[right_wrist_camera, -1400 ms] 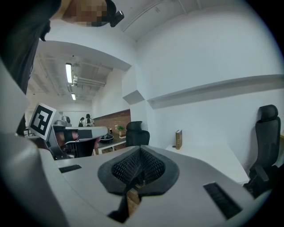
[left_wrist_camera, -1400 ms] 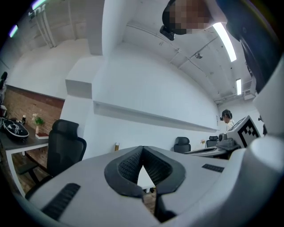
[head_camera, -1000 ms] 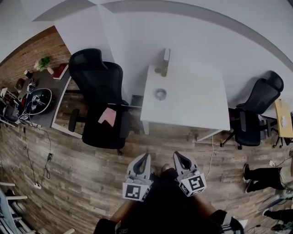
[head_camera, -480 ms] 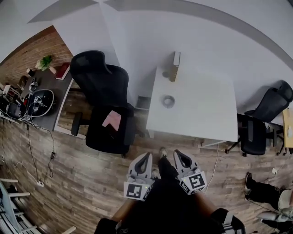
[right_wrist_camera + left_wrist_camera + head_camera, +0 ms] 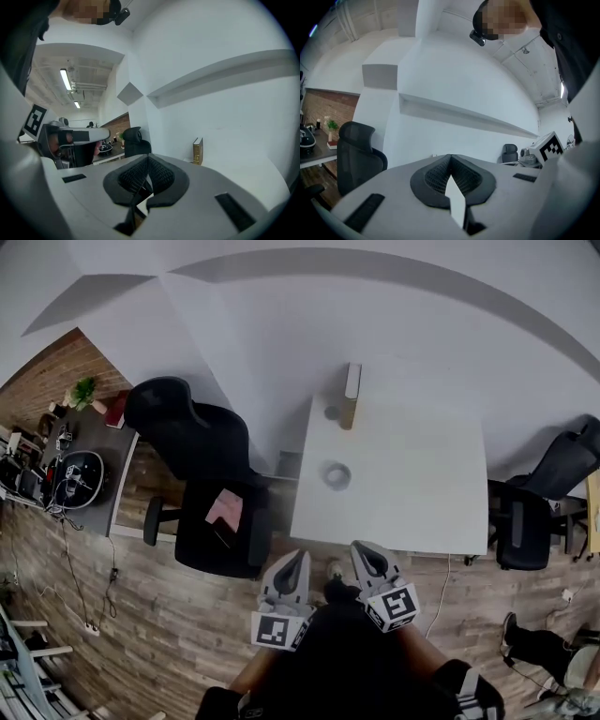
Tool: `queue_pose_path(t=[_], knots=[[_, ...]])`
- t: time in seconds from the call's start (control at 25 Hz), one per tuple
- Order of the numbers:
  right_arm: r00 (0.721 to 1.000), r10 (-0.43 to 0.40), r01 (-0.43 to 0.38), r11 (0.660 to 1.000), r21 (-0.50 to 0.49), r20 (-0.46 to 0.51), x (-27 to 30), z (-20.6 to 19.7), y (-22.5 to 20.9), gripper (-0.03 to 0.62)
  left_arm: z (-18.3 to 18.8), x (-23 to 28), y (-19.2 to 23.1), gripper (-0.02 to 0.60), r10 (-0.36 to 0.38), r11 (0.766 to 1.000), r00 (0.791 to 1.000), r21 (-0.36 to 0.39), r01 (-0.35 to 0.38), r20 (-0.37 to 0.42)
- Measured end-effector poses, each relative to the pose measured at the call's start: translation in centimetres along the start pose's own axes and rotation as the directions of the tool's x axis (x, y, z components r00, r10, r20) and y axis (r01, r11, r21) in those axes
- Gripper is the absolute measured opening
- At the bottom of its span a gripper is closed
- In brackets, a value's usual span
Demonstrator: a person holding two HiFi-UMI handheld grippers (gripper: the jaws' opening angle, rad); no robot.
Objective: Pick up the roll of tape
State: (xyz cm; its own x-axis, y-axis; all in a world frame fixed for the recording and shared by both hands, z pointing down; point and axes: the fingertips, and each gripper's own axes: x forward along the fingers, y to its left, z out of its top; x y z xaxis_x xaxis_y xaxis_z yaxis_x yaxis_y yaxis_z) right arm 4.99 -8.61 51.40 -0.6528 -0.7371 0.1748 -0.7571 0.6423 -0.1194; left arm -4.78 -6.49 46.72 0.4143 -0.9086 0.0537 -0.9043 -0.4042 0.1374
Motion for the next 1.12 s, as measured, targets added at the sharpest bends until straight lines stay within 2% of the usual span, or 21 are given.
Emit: queue_pose_path(t=[0.28, 0.72, 0.96, 1.12], knots=[[0.998, 0.030, -0.030, 1.000, 0.000, -0.055, 3.7, -0.3, -4.9, 0.012, 0.6, 5.1, 0.7, 0.017, 0.019, 1.000, 1.000, 0.016, -0.019, -0.008], [0.980, 0.015, -0.027, 0.998, -0.061, -0.200, 10.1, -3.3, -8.5, 0.012, 1.3, 9.9, 4.4, 0.017, 0.009, 1.000, 1.000, -0.002, -0.009, -0.018], [0.953, -0.005, -0.036, 0.991, -0.129, -0.302, 13.8, -6.2, -9.6, 0.012, 2.4, 12.6, 6.5, 0.017, -0.008, 0.998, 1.000, -0.058, 0.009, 0.003], [0.910, -0.002, -0.083, 0.979, -0.188, -0.415, 16.1, -9.6, -10.2, 0.025, 2.0, 14.0, 8.0, 0.017, -0.023, 0.997, 1.000, -0.075, 0.022, -0.016]])
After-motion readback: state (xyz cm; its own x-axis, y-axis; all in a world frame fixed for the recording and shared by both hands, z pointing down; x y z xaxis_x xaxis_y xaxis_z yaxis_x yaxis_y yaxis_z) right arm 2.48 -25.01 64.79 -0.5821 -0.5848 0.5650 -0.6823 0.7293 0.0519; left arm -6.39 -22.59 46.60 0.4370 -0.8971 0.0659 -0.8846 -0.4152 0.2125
